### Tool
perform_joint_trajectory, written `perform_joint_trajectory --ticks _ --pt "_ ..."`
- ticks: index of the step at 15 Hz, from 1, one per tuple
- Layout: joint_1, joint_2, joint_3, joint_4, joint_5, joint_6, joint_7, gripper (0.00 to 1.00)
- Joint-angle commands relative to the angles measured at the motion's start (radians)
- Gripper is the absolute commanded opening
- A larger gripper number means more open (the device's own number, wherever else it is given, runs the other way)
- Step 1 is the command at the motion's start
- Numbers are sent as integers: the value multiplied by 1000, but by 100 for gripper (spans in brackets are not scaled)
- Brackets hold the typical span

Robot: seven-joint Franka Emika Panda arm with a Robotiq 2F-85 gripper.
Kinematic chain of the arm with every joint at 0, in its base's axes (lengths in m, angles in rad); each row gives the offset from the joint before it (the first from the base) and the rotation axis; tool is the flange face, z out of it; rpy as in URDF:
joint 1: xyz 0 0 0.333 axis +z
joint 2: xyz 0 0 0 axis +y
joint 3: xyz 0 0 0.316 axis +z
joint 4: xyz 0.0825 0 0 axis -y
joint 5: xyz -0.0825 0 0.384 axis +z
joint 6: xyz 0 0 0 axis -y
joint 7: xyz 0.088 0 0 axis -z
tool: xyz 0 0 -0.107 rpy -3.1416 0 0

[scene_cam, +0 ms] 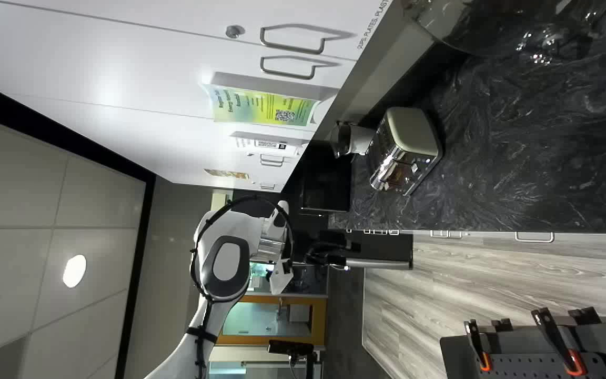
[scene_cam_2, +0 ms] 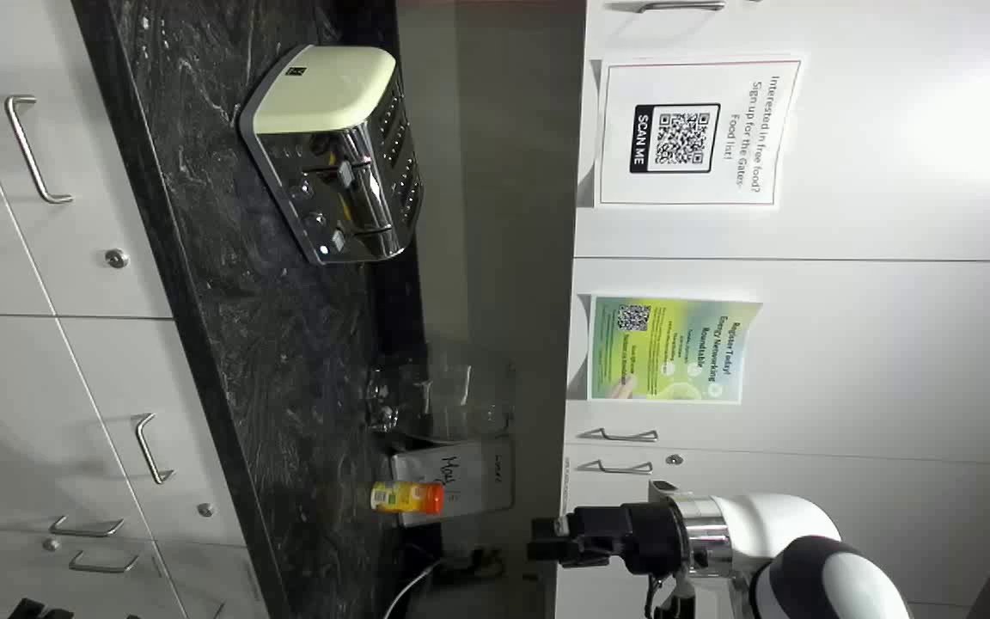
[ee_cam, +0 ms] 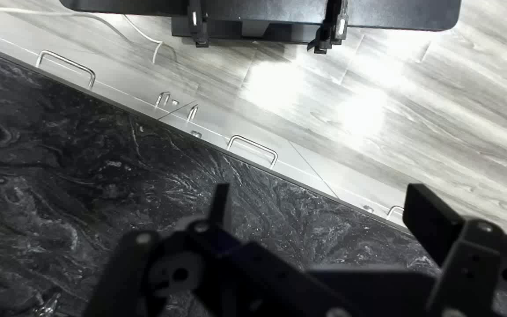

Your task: Push the press handle on the toaster up

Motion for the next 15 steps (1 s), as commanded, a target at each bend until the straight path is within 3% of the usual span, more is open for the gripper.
perform_joint_trajectory --ticks 1,7,15 --pt "-9 1 8 2 4 -2 -4 100" --pt "-8 3 10 -2 6 17 0 100" --pt "4 127 59 -74 43 462 72 100"
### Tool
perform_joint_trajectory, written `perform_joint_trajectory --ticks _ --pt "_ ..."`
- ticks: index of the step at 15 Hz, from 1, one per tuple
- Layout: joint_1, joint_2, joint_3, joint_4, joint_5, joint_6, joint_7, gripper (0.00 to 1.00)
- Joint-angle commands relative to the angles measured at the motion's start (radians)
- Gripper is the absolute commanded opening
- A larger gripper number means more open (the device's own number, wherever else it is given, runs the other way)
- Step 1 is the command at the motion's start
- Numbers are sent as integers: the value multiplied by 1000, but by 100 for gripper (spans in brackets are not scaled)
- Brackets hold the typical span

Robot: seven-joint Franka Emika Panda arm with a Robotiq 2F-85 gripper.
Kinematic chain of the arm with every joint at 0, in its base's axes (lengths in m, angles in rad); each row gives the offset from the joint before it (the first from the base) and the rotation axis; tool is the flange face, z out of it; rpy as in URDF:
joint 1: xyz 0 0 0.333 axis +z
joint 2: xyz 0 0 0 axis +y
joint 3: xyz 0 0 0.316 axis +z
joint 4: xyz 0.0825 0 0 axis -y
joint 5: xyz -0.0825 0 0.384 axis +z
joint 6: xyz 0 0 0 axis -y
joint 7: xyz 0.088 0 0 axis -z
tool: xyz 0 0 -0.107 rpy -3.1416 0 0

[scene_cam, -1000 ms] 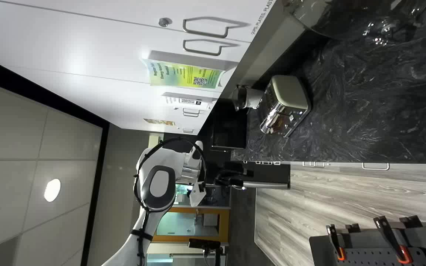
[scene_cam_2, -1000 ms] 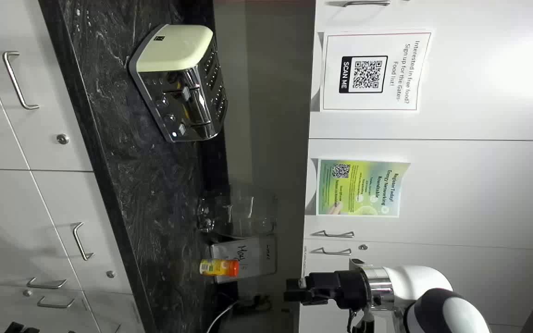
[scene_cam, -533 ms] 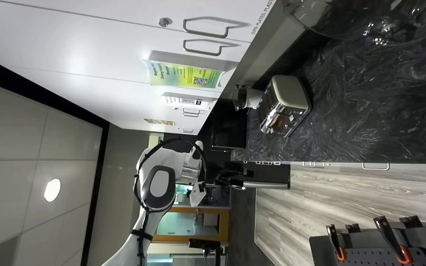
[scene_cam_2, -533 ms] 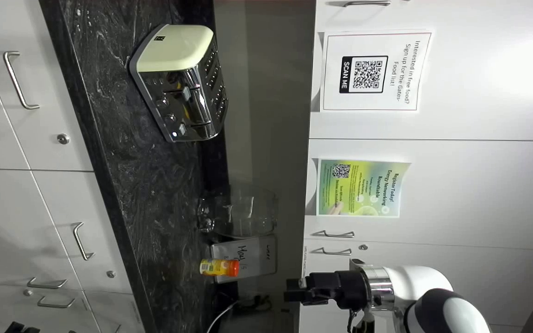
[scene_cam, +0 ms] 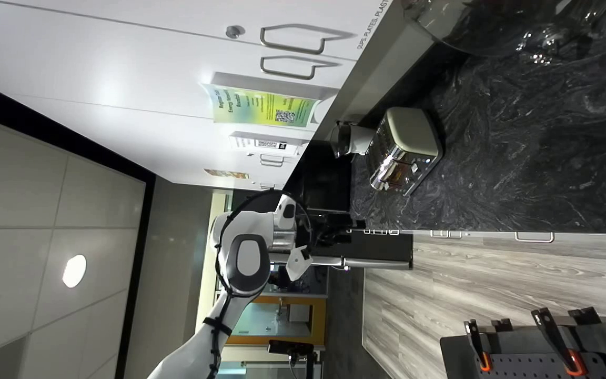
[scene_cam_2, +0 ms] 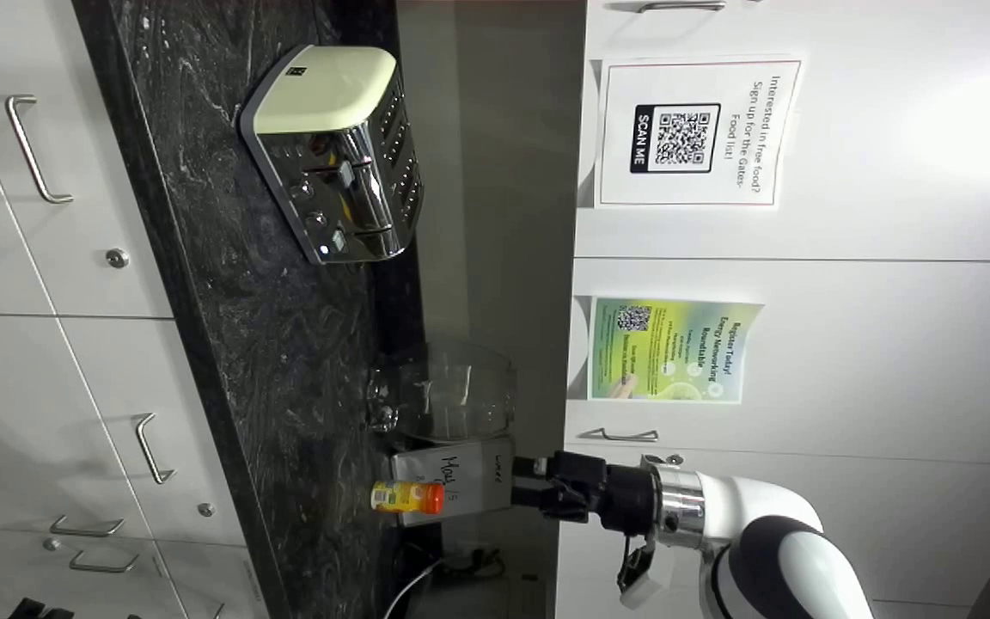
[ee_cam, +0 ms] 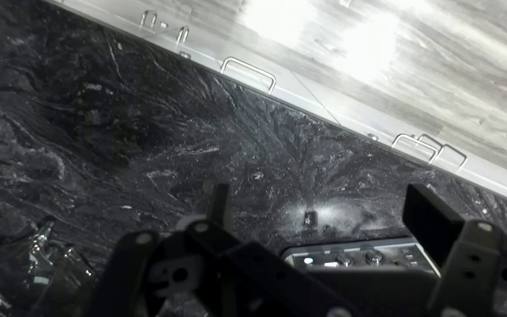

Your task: Push the press handle on the toaster up

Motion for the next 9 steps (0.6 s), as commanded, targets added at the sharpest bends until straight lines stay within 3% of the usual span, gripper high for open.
perform_joint_trajectory --ticks 1,6,9 --pt "3 92 35 -21 9 212 54 100" --pt "1 254 90 -15 -31 467 113 100" --pt "3 351 111 5 -57 542 139 100"
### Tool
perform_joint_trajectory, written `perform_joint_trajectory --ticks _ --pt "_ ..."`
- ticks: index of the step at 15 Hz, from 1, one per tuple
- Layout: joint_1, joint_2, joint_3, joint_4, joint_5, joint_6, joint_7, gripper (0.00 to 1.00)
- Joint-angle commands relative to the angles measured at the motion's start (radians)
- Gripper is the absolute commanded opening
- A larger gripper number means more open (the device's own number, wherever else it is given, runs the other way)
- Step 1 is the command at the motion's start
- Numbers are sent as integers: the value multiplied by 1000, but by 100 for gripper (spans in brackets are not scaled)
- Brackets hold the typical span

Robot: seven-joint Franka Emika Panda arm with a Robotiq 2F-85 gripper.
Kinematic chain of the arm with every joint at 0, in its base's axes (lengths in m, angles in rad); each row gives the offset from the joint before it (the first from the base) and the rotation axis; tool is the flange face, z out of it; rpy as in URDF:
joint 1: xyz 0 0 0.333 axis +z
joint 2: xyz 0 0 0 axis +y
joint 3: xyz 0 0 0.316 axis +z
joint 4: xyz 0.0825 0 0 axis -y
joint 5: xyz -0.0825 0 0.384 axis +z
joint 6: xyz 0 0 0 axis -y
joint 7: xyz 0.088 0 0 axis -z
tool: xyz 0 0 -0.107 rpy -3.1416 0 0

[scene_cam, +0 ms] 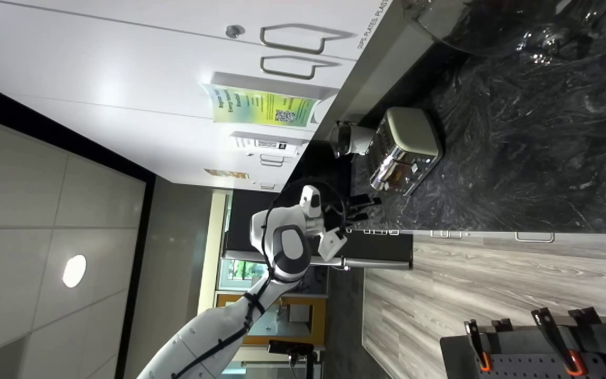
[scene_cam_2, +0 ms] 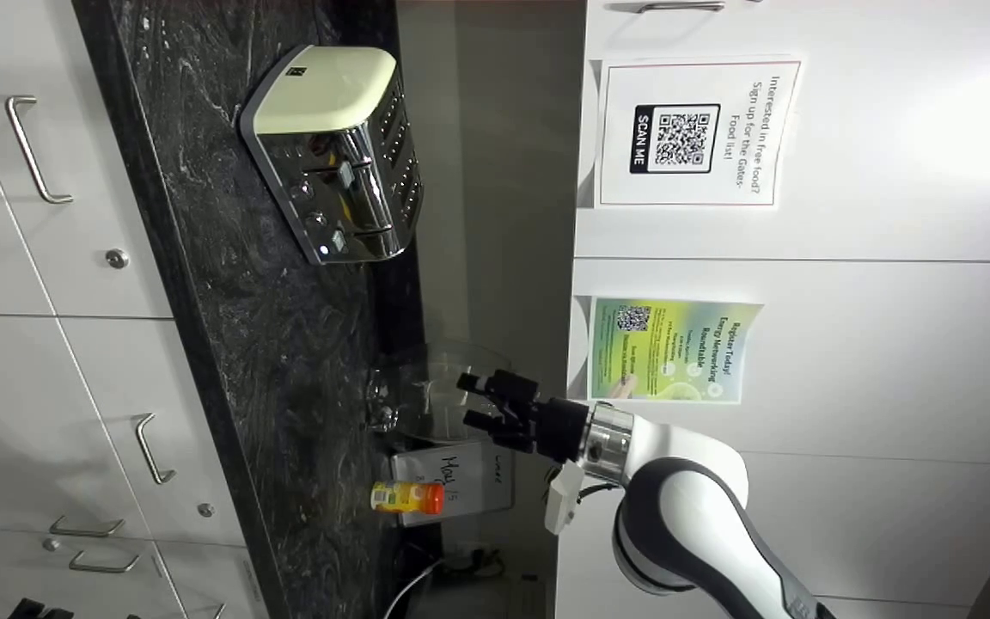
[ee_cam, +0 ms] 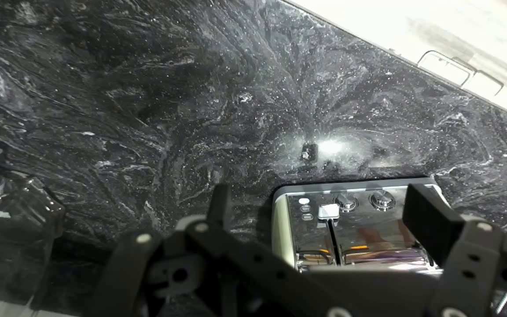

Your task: Push the press handle on the toaster up

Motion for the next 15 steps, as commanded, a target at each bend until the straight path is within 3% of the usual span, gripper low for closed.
perform_joint_trajectory --ticks 1,7,8,15 --pt "2 125 24 45 -41 70 55 100" --pt "20 280 32 121 -117 68 126 100" --pt "21 233 20 74 -92 74 88 100" --pt "23 251 17 82 -92 74 88 100"
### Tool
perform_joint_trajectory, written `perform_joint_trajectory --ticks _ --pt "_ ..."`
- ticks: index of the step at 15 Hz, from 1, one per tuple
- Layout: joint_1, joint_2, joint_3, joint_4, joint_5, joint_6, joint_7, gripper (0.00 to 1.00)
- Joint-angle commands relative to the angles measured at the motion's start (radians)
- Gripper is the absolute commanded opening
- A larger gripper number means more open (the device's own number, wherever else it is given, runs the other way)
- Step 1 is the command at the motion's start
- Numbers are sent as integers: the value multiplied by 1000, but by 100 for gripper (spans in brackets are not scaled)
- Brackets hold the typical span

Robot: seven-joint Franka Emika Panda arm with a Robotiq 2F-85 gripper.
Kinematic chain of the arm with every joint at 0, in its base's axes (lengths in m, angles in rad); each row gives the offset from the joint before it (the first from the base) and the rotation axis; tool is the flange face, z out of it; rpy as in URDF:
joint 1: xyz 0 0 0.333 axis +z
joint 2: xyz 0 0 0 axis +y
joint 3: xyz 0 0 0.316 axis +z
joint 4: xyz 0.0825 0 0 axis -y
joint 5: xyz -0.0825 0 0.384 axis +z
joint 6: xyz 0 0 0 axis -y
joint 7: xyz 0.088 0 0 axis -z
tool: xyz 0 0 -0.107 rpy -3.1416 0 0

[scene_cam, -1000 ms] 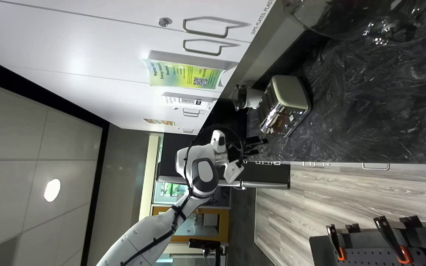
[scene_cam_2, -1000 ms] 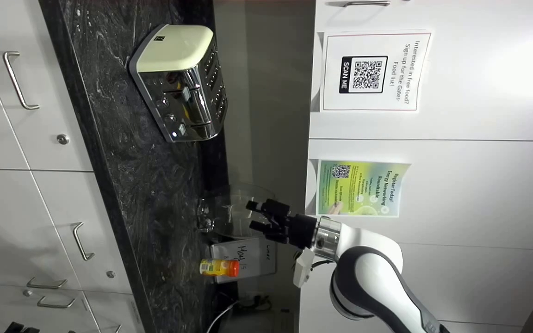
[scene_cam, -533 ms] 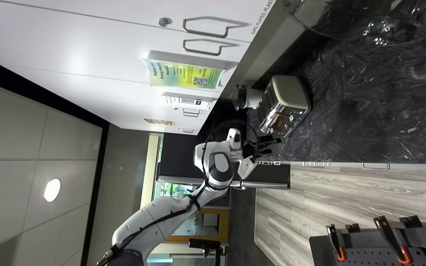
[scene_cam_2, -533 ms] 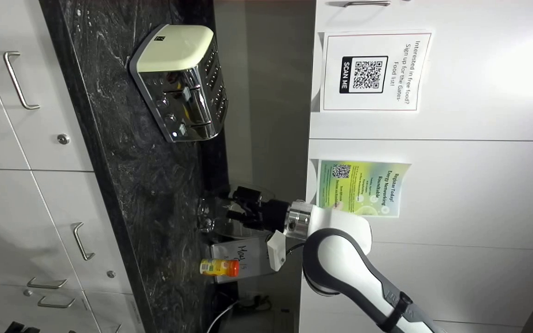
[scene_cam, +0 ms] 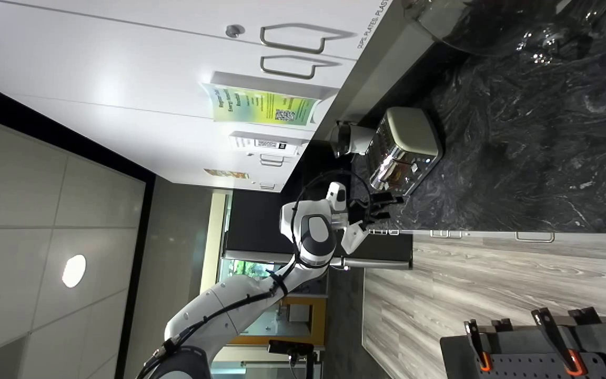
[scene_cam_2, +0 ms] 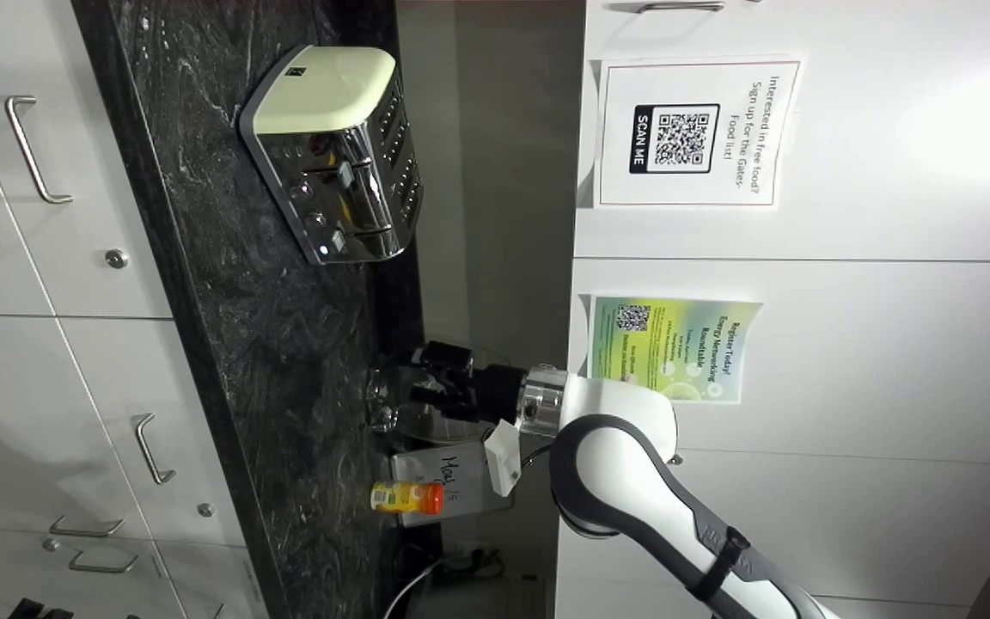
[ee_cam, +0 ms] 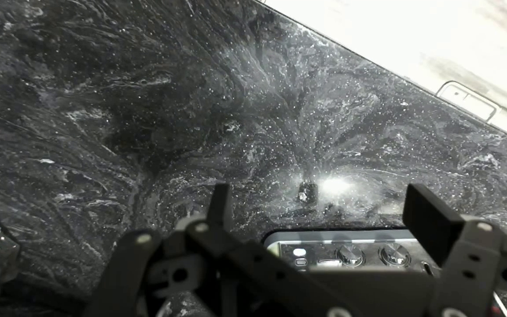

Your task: Push the press handle on the toaster up

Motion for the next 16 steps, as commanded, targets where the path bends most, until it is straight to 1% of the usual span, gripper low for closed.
perform_joint_trajectory --ticks 1,3,5,7,11,13,16 --pt "8 25 -11 21 -12 6 20 100" --pt "10 64 -12 51 -34 23 45 100" --pt "14 115 -19 88 -100 48 106 100" --pt "25 169 -28 131 -142 64 137 100" --pt "53 275 -53 217 -154 91 122 100" --pt "68 331 -69 261 -154 122 108 100" --pt "83 410 -84 319 -129 165 83 100"
